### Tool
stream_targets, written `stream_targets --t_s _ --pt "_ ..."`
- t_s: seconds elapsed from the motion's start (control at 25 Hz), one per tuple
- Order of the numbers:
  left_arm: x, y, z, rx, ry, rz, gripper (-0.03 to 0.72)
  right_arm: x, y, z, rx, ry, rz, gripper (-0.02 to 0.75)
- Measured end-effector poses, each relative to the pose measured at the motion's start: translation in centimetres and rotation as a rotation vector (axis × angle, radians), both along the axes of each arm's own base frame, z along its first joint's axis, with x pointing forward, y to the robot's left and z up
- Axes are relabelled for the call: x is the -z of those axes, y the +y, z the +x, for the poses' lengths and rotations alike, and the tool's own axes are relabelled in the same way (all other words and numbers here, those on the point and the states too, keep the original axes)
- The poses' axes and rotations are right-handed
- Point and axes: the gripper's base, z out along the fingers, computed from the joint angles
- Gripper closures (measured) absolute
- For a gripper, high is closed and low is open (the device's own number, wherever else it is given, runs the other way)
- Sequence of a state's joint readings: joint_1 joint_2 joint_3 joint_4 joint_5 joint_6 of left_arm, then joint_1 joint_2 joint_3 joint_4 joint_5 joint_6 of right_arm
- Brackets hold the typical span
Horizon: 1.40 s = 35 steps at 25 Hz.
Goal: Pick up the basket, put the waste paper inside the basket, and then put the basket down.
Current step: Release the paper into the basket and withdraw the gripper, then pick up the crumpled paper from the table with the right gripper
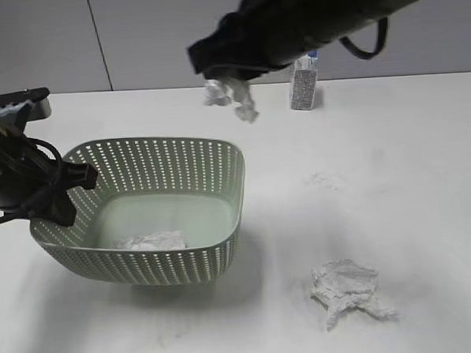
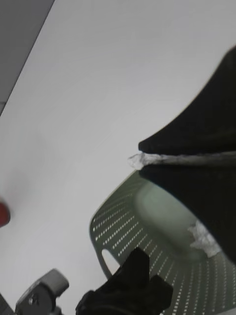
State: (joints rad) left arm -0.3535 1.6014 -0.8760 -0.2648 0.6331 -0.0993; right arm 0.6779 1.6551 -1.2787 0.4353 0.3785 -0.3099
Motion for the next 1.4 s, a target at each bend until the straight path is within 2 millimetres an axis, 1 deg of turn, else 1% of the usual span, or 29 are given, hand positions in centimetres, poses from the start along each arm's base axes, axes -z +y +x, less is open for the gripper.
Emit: stream_targets --t_s 0.08,0.16,0.2,0.24,0.28,0.36,0.4,0.48,0.52,0.56,0.64,0.72,0.76,0.84,0.96,1.0,1.08,1.2,1.32,1.4 --pt "0.0 0.0 0.0 0.0 0.0 0.0 0.685 0.5 1.8 -0.5 -0.031 -0.015 0.008 0.697" --pt "0.0 0.0 0.0 -0.001 0.0 -0.001 0.685 2.2 3.2 -0.8 -0.063 0.014 -0.018 0.687" --pt "0.0 0.0 0.0 -0.001 0.0 -0.001 0.685 3.0 3.7 -0.8 -0.073 0.03 -0.032 0.667" --pt "0.0 0.0 0.0 -0.001 0.0 -0.001 0.685 3.9 4.1 -0.8 -0.081 0.051 -0.05 0.626" --pt "0.0 0.0 0.0 -0.001 0.0 -0.001 0.685 4.8 4.3 -0.8 -0.086 0.071 -0.067 0.575" --pt "0.0 0.0 0.0 -0.001 0.0 -0.001 0.685 5.8 4.6 -0.7 -0.095 0.103 -0.091 0.401" --pt "0.0 0.0 0.0 -0.001 0.0 -0.001 0.685 5.9 4.6 -0.8 -0.098 0.107 -0.094 0.305" --pt "0.0 0.0 0.0 -0.001 0.0 -0.001 0.685 5.6 4.7 -0.7 -0.101 0.103 -0.091 0.161" --pt "0.0 0.0 0.0 -0.001 0.0 -0.001 0.685 5.3 4.7 -0.7 -0.106 0.1 -0.093 0.12" --pt "0.0 0.0 0.0 -0.001 0.0 -0.001 0.685 4.8 4.5 -0.5 -0.111 0.09 -0.098 0.106" --pt "0.0 0.0 0.0 -0.001 0.0 -0.001 0.685 3.5 4.0 -0.4 -0.115 0.095 -0.122 0.104" --pt "0.0 0.0 0.0 -0.001 0.0 -0.001 0.685 1.8 2.7 0.1 -0.089 0.106 -0.155 0.111" --pt "0.0 0.0 0.0 -0.001 0.0 -0.001 0.685 1.2 1.8 0.3 -0.075 0.122 -0.181 0.118" --pt "0.0 0.0 0.0 -0.001 0.0 -0.001 0.685 0.2 -0.7 0.8 -0.03 0.163 -0.22 0.132" --pt "0.0 0.0 0.0 -0.001 0.0 -0.001 0.685 0.0 -4.2 1.0 0.023 0.225 -0.282 0.143" --pt "0.0 0.0 0.0 -0.001 0.0 -0.001 0.685 0.3 -5.2 0.7 0.037 0.247 -0.3 0.145" --pt "0.0 0.0 0.0 -0.001 0.0 -0.001 0.685 1.9 -6.4 -0.3 0.047 0.293 -0.332 0.147" --pt "0.0 0.0 0.0 -0.001 -0.001 -0.001 0.685 6.0 -7.4 -2.0 0.055 0.376 -0.356 0.147" --pt "0.0 0.0 0.0 -0.001 -0.002 -0.001 0.685 10.9 -8.4 -3.8 0.081 0.442 -0.365 0.147" --pt "0.0 0.0 0.0 -0.001 -0.002 -0.001 0.685 13.5 -9.0 -4.7 0.095 0.479 -0.393 0.147"
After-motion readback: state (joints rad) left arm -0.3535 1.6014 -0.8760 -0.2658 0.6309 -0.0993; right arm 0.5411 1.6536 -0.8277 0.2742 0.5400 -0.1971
